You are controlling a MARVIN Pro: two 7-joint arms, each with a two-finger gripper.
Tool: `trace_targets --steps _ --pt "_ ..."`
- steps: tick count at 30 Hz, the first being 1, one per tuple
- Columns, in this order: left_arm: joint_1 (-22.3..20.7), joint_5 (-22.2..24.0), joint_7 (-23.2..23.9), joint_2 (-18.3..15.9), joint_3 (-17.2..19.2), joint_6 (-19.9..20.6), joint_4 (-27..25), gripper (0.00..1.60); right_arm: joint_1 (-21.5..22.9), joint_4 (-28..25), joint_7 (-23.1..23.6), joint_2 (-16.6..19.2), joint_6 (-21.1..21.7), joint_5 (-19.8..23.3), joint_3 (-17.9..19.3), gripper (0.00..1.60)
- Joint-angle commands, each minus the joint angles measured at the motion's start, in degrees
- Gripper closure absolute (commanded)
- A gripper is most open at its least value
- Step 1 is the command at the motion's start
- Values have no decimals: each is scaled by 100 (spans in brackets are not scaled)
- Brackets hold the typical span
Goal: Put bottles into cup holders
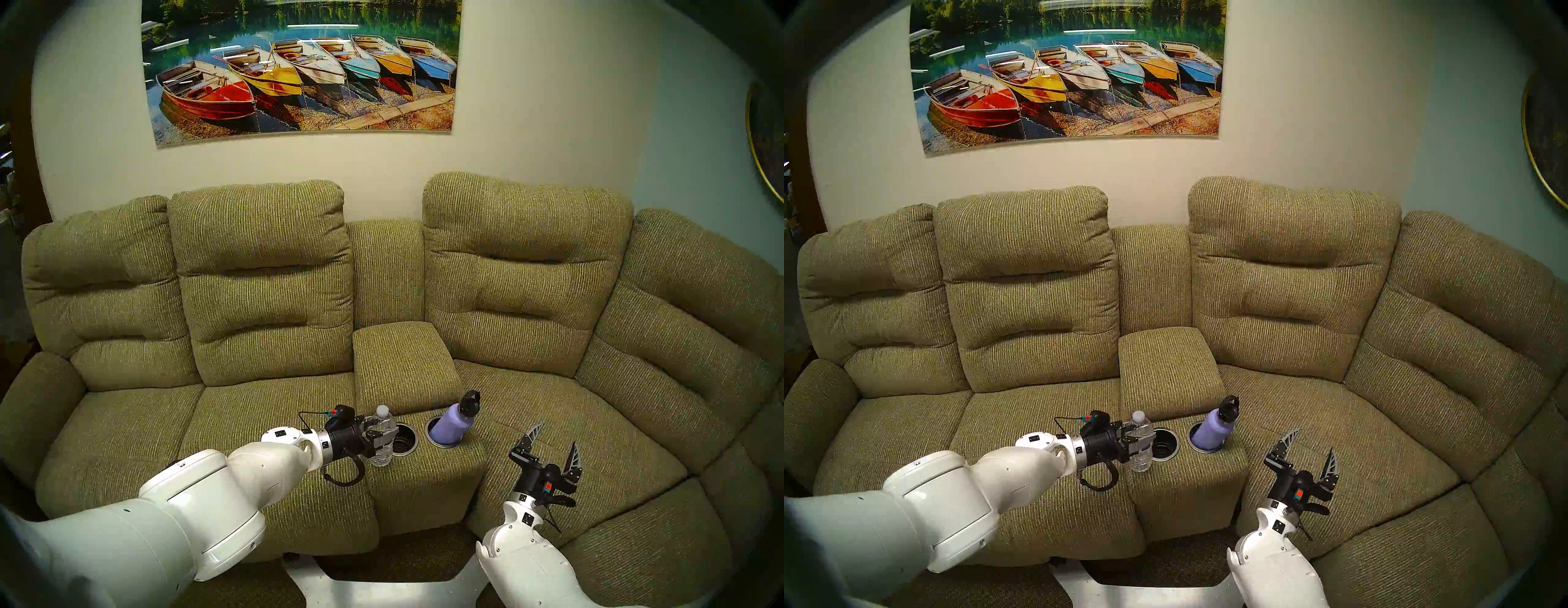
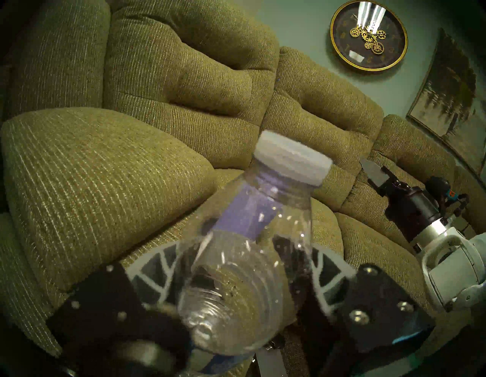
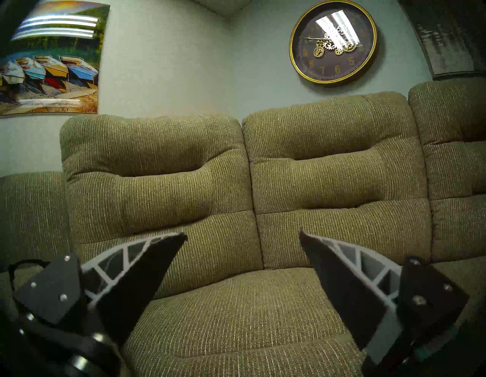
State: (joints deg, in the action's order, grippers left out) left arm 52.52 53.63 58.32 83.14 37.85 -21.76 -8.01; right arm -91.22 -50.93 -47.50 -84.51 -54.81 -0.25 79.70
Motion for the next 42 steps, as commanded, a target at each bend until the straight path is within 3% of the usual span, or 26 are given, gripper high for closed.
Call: trace_targets --steps 1,5,24,42 --pt "-173 81 -24 130 96 -73 -102 143 -7 -15 17 18 -19 5 -3 0" --pt "-209 108 -158 224 155 -76 -109 160 -25 -5 39 4 -19 -1 -19 0" --pt "-238 59 -743 513 178 -31 -45 160 -147 -5 64 13 -19 -12 -18 0" --pt "-6 -154 -1115 660 -54 -197 7 160 -249 -27 40 15 -19 -33 -11 0"
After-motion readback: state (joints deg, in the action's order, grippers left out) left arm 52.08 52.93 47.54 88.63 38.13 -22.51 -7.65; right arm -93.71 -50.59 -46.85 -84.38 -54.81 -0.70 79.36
